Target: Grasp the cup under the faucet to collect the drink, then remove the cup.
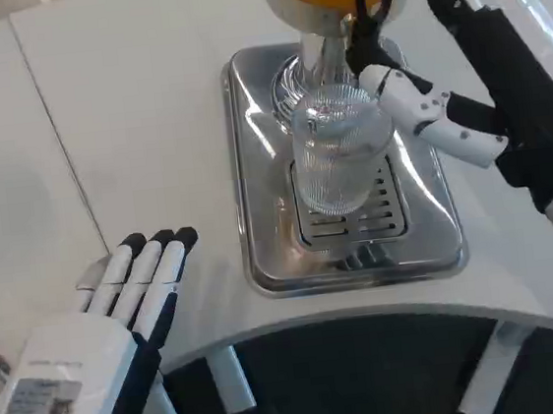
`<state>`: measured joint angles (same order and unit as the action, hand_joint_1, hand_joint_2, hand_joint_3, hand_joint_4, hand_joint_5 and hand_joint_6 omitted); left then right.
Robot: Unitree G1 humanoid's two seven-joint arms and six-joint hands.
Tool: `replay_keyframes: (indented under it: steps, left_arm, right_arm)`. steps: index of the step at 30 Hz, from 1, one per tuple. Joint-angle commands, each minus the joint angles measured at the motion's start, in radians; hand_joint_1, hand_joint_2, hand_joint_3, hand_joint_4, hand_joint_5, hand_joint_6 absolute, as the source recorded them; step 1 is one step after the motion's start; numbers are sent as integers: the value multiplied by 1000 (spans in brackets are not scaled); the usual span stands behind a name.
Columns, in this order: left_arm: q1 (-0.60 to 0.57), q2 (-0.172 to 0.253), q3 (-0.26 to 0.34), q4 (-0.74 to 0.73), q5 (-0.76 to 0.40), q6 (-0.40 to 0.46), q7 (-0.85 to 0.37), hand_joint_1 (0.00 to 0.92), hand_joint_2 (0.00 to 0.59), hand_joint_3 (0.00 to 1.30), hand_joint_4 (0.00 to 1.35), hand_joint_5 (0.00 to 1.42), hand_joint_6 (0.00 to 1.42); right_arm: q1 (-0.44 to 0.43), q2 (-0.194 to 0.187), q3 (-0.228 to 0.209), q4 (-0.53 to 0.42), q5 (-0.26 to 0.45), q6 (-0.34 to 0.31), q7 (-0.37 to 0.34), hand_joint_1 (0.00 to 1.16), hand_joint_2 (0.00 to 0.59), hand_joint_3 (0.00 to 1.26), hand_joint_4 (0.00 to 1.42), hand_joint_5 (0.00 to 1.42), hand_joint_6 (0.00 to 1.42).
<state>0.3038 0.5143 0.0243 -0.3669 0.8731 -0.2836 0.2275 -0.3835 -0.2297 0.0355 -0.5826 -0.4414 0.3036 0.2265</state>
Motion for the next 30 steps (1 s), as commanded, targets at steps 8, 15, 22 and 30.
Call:
replay_keyframes:
  steps: [8,15,22,30]
  left_arm:
    - [12,-6,18,-5,0,-3,5,0,63,0,0,0,75]
    - [20,-6,31,-6,-1,-8,6,0,63,0,0,0,75]
    - [24,-8,39,-3,-5,-9,8,0,64,0,0,0,75]
    - [23,-11,35,-1,-6,-12,10,0,64,0,0,0,75]
  right_arm:
    - [-13,26,16,36,75,22,-6,359,429,0,0,0,0]
    - [-6,63,23,51,116,14,-32,344,409,0,0,0,0]
    - [-17,49,31,58,122,17,-21,309,405,0,0,0,0]
    - [-46,1,59,49,110,60,25,222,394,0,0,0,0]
